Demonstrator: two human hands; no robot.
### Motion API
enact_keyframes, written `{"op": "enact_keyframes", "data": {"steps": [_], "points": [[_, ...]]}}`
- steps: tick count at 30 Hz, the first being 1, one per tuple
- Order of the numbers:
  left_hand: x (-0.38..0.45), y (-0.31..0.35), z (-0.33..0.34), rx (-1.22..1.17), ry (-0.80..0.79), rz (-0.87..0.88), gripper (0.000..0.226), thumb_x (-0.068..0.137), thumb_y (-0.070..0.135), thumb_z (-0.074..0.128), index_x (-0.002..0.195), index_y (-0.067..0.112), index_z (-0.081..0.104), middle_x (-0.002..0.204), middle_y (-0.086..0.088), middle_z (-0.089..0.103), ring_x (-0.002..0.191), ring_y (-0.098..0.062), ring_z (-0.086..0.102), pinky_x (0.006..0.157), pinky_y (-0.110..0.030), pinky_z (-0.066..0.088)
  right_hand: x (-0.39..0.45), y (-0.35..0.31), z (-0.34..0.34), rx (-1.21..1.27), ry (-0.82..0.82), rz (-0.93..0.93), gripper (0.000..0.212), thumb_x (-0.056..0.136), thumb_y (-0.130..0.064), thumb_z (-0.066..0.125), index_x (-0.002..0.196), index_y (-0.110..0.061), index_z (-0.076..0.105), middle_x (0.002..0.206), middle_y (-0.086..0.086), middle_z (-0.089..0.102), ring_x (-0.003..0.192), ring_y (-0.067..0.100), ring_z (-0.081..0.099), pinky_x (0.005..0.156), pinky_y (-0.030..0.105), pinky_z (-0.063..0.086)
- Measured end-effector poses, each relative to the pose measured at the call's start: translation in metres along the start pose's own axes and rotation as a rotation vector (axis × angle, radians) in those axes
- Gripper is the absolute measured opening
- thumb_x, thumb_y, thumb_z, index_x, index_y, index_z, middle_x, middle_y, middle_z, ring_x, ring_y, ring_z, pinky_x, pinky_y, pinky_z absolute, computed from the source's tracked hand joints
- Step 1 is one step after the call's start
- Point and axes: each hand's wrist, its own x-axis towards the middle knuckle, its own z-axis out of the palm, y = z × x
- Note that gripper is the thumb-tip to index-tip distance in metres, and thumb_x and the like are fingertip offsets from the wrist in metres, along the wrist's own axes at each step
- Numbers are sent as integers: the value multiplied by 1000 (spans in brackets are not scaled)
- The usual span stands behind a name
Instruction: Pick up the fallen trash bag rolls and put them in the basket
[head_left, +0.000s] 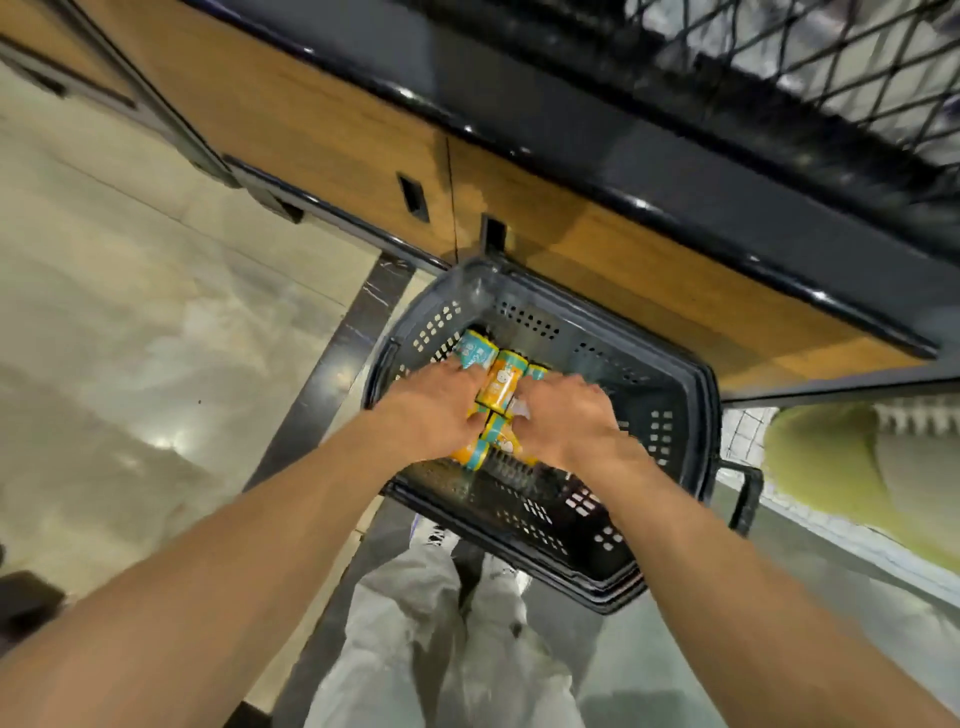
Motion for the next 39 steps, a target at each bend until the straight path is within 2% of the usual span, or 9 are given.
{"op": "enact_keyframes", "data": {"steps": [8, 12, 15, 17, 23, 27, 29, 35, 39], "points": [[-166, 19, -129, 41, 166, -123, 33, 94, 41, 48, 119, 20, 51, 113, -6, 57, 108, -29, 58, 85, -40, 51, -136, -41, -132, -57, 104, -128, 34, 96, -38, 48, 125, -20, 55, 122, 7, 62, 113, 32, 60, 85, 42, 48], [-235, 24, -175, -23, 280, -220, 36, 94, 44, 45, 120, 20, 52, 115, -6, 57, 109, -28, 57, 87, -42, 51, -188, -67, -184, -130, 158, -234, 16, 97, -35, 47, 100, -19, 49, 91, 2, 52, 84, 29, 53, 61, 34, 40], [-287, 24, -192, -54, 371, -281, 37, 94, 44, 45, 123, 22, 51, 121, -2, 58, 113, -26, 57, 91, -42, 50, -219, -90, -216, -183, 191, -295, 26, 97, -38, 48, 113, -18, 55, 108, 5, 61, 99, 31, 62, 75, 39, 49], [-320, 18, -198, -50, 409, -327, 38, 97, 43, 45, 129, 23, 49, 127, 0, 56, 116, -23, 55, 93, -40, 49, -233, -109, -237, -215, 213, -357, 27, 95, -39, 49, 112, -19, 56, 114, 7, 64, 102, 32, 63, 74, 39, 47], [-404, -24, -207, 32, 497, -482, 39, 98, 43, 42, 132, 24, 48, 122, 0, 57, 107, -21, 58, 81, -34, 47, -266, -191, -284, -291, 277, -558, 27, 97, -39, 51, 113, -19, 59, 112, 6, 64, 101, 31, 64, 73, 35, 43], [-450, -57, -216, 69, 553, -588, 36, 96, 38, 43, 128, 24, 51, 120, 0, 60, 106, -22, 60, 81, -35, 49, -284, -258, -305, -390, 306, -649, 21, 97, -39, 50, 101, -19, 55, 107, 6, 65, 93, 30, 64, 71, 36, 45], [-475, -83, -228, 61, 620, -652, 36, 96, 41, 42, 126, 24, 51, 118, 0, 60, 105, -23, 60, 81, -37, 51, -290, -300, -319, -397, 343, -700, 22, 96, -41, 50, 102, -21, 56, 107, 5, 67, 92, 29, 65, 71, 36, 46], [-547, -158, -254, 52, 761, -772, 33, 97, 43, 41, 120, 23, 53, 114, 0, 60, 104, -24, 60, 74, -34, 46, -315, -423, -339, -467, 410, -794, 21, 98, -38, 51, 108, -20, 59, 111, 6, 67, 101, 30, 66, 83, 41, 52], [-580, -207, -252, 14, 777, -819, 32, 97, 43, 41, 118, 21, 53, 114, -2, 62, 102, -25, 60, 69, -33, 42, -318, -493, -336, -485, 406, -831, 23, 98, -38, 50, 110, -21, 61, 106, 3, 66, 96, 27, 64, 86, 43, 54]]}}
